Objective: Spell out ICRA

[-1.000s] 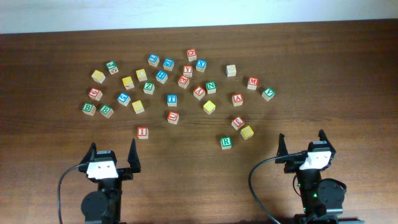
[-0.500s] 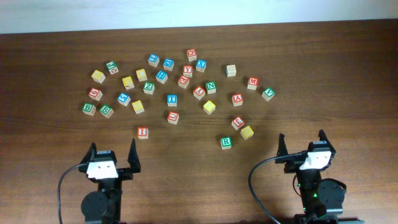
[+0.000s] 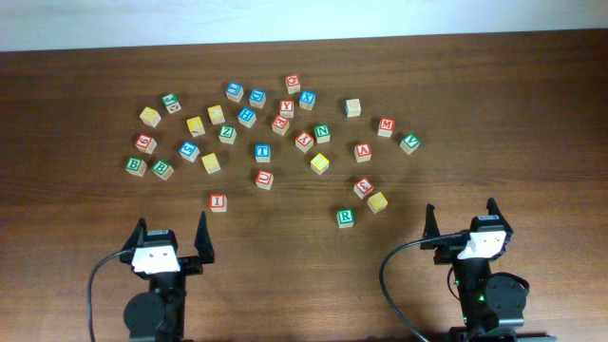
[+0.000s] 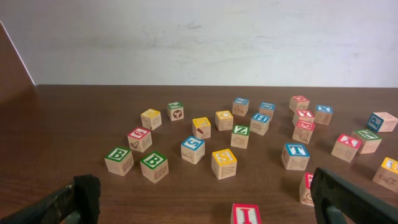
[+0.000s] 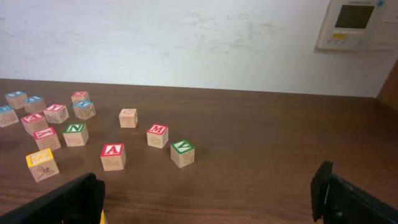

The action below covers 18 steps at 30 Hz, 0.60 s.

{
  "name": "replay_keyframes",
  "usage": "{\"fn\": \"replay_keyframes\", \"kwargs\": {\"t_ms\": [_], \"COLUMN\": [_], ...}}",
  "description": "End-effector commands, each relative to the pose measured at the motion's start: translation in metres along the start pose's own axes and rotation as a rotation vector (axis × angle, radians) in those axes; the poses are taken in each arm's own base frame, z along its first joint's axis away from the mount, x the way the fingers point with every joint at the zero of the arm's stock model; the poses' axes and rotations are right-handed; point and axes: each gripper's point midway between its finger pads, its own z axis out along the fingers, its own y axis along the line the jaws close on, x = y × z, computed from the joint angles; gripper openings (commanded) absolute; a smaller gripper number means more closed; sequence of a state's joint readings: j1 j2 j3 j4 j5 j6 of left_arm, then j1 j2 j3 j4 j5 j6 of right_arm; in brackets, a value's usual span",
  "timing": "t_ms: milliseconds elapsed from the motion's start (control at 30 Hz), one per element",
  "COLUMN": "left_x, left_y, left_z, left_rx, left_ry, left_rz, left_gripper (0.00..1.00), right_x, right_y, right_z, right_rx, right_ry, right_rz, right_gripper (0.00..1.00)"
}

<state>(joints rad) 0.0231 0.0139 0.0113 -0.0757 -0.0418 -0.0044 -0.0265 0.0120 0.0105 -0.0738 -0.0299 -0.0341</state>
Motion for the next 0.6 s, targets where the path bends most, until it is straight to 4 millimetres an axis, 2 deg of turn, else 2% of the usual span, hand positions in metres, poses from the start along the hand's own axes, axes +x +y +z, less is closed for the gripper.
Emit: {"fn": "replay_keyframes", "kwargs": {"t_ms": [0,133,300,400,467,567], "left_x": [0.000,-0.008,-0.015,-0.023,-0.028,-0.053], "left_y": [0.001,0.001,-0.024,-0.026,-0.035,-0.060], "left_z": [0.000,0.000,-0.002,-0.003,-0.005,-0.017], "left_rx": [-0.006,-0.004,0.141,0.156,0.207,0.362], "left_ry": [-0.002,-0.034,-0.064,-0.094,-0.116,-0.225], "left_rz": [-0.014,-0.016,-0.012,-0.011,-0.007,0.019], "left_gripper": [0.99,0.99,0.99,0.99,0.99,0.99], "right_x": [0.003,0.003,0.003,0.003,0.003,0.003], "right_y": [-0.001,-0.001,-0.001,-0.001,-0.001,-0.001], "right_z": [0.000,0.000,0.000,0.000,0.000,0.000], "right_rx": [0.004,0.004,0.004,0.004,0.004,0.004], "right_ry": [0.007,0.007,0.007,0.008,0.008,0.008], "right_rz": [-0.003,-0.002,-0.002,-0.002,-0.003,-0.003], "right_gripper": [0.98,0.98,0.98,0.98,0.98,0.98]}}
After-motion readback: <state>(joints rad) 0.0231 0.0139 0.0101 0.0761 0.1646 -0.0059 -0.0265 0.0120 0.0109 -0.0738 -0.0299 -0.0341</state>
